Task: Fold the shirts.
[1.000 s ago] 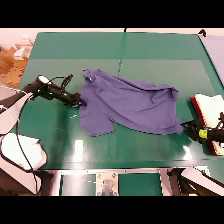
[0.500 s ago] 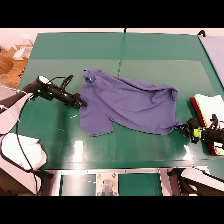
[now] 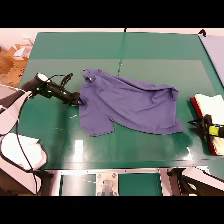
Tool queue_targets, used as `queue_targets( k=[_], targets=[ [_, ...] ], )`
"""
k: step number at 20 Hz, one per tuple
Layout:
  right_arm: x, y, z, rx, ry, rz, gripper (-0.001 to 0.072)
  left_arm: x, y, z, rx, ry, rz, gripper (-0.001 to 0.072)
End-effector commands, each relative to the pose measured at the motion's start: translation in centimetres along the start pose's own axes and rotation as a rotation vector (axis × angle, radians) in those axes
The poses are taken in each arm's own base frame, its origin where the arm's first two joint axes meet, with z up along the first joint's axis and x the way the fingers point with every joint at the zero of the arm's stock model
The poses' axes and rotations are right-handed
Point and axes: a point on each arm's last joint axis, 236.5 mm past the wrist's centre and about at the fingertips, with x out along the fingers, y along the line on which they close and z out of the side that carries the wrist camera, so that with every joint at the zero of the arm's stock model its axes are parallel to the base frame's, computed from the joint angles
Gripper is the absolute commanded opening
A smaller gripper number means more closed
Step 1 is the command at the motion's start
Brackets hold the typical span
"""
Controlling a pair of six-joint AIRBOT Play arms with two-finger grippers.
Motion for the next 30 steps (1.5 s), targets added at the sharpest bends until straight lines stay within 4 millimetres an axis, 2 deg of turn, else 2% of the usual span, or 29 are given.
queue_targets(
  k=[1,2,7,9,11,13,15,16,17,18,20,22,24,25,27,28,30],
  targets=[
    [-2.5,-1.4,-0.4,0.111,-0.035,-0.038,0.0497,-0.3,-0.6,0.1,0.001,0.001,-0.019,0.0025],
    [-1.7,-1.9,-1.0,0.13,-0.024,-0.039,0.0538,-0.3,-0.7,0.1,0.001,0.001,-0.021,0.0024],
    [3.6,-4.7,-3.1,0.174,-0.032,-0.087,0.0538,-0.3,-0.7,0.0,0.001,0.006,-0.023,0.0024],
    [5.1,-4.6,-3.2,0.161,-0.033,-0.075,0.0533,-0.3,-0.7,0.1,0.001,0.005,-0.023,0.0024],
    [6.1,-3.5,-2.6,0.143,-0.04,-0.036,0.046,-0.3,-0.7,0.1,0.001,0.005,-0.023,0.0024],
    [7.0,-2.3,-2.4,0.137,-0.039,0.003,0.0445,-0.3,-0.7,0.1,0.001,0.005,-0.023,0.0025],
    [7.7,-2.1,-2.8,0.122,-0.018,0.0,0.0335,-0.3,-0.7,0.0,0.001,0.005,-0.023,0.0025],
    [7.7,-2.1,-2.8,0.114,-0.014,-0.001,0.0248,-0.3,-0.7,0.0,0.001,0.005,-0.023,0.0025],
    [7.7,-2.0,-2.9,0.096,-0.013,0.0,0.0128,-0.3,-0.7,0.0,0.0,0.006,-0.024,0.0024],
    [7.6,-1.9,-2.9,0.084,-0.012,0.003,0.0061,-0.3,-0.8,0.0,0.0,0.009,-0.026,0.0024],
    [6.8,-0.8,-2.4,0.053,-0.021,0.02,0.0015,-0.7,-1.5,-0.2,0.007,0.029,-0.042,0.0024],
    [4.8,1.7,-1.2,-0.009,-0.052,0.059,0.0015,-2.2,-3.1,0.3,0.029,0.038,-0.06,0.0024],
    [1.2,6.4,0.3,-0.106,-0.116,0.142,0.0015,-4.8,-5.4,1.8,0.075,-0.008,-0.054,0.0023],
    [-1.2,9.6,1.0,-0.166,-0.164,0.202,0.0014,-6.6,-7.0,2.7,0.109,-0.044,-0.047,0.0023],
    [-7.2,16.9,1.3,-0.29,-0.282,0.362,0.0014,-11.7,-11.4,4.4,0.219,-0.152,-0.021,0.0023],
    [-10.5,20.5,0.8,-0.359,-0.345,0.443,0.0014,-14.9,-14.4,5.3,0.298,-0.235,0.002,0.0023],
    [-18.0,27.4,-1.6,-0.514,-0.491,0.599,0.0014,-22.3,-21.2,5.7,0.468,-0.425,0.052,0.0024]
  ],
)
